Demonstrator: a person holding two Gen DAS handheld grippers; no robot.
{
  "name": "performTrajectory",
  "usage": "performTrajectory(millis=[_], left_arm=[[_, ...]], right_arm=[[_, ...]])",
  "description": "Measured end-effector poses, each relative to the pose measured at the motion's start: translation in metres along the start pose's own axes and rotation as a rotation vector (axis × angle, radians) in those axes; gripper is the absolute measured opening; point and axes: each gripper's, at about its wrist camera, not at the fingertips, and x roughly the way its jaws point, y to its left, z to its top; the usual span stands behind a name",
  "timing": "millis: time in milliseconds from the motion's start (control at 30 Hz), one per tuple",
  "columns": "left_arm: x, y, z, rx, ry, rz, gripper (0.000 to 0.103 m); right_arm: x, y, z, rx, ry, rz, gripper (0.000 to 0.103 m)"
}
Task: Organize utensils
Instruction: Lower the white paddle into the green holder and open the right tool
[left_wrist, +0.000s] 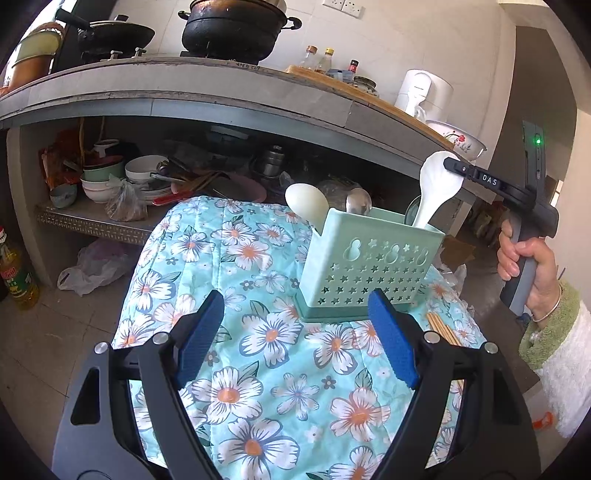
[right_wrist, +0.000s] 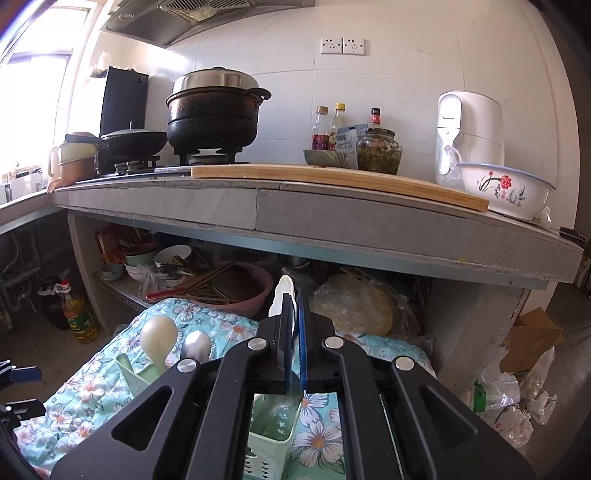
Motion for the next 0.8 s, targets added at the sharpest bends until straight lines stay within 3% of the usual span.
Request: performTrajectory(millis=[233,500,600,800], left_arm=[[0.002,0.0,-0.001,-0.006,0.007,-0.006,0.076],[0.003,-0.001,-0.001,-0.006,0.009,-0.012,0.077],[0.004,-0.003,-0.001,-0.005,0.01,-0.016,0.077],[0.004,-0.004,-0.002,-0.005,0.01,-0.017,0.077]], right_arm=[[0.005,0.012,-0.022,-0.046,0.069,0.025,0.004],[0.0,0.01,-0.025,-0.016,0.093,0.06,0.006],[-0.003,0.01,-0.026,-0.008,0.095,0.069,0.014],[-0.001,0.011,-0.027,-0.005,0.109,0.08,0.014]])
